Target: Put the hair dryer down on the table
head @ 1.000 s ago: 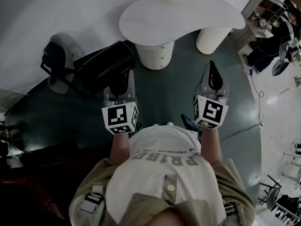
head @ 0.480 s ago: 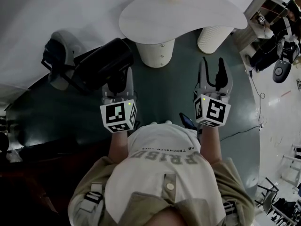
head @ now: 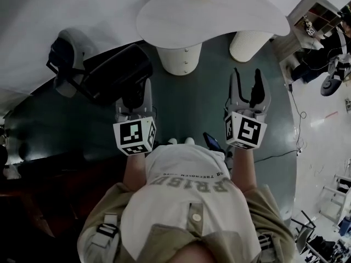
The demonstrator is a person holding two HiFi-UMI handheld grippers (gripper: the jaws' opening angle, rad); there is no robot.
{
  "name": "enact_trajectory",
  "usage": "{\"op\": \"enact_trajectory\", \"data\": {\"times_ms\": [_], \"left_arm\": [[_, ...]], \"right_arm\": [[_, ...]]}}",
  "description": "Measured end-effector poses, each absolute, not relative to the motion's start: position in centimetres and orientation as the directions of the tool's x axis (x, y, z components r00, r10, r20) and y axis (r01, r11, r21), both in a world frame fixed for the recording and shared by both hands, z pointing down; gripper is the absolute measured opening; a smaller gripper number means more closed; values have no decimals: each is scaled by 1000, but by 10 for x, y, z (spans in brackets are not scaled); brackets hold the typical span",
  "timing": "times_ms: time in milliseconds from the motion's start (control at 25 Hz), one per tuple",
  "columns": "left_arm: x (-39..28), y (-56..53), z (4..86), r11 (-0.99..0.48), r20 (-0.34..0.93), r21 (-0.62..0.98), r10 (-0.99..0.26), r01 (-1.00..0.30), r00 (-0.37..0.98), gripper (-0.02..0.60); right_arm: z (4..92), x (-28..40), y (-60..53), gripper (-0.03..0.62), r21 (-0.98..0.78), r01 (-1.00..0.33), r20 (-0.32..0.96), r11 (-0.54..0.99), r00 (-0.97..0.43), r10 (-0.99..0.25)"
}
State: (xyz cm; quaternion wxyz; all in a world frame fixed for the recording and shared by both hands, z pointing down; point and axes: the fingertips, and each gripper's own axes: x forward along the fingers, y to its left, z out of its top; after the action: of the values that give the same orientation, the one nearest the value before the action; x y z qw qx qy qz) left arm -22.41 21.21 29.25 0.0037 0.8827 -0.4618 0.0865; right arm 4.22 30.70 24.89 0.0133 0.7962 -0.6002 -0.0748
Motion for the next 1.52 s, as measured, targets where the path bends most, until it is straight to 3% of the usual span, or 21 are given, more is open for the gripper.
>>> {"op": "enact_trajectory", "data": {"times_ms": [640, 1520], "left_arm": [[-211, 202, 310, -564, 196, -62, -816, -823, 544, 110], [-187, 56, 292, -637, 106, -49, -769, -770, 630, 110]], "right_arm": [[276, 61, 284, 258, 92, -964, -42, -250, 247, -968], [259, 77, 170, 265, 81, -939, -88, -333, 326, -941]]}}
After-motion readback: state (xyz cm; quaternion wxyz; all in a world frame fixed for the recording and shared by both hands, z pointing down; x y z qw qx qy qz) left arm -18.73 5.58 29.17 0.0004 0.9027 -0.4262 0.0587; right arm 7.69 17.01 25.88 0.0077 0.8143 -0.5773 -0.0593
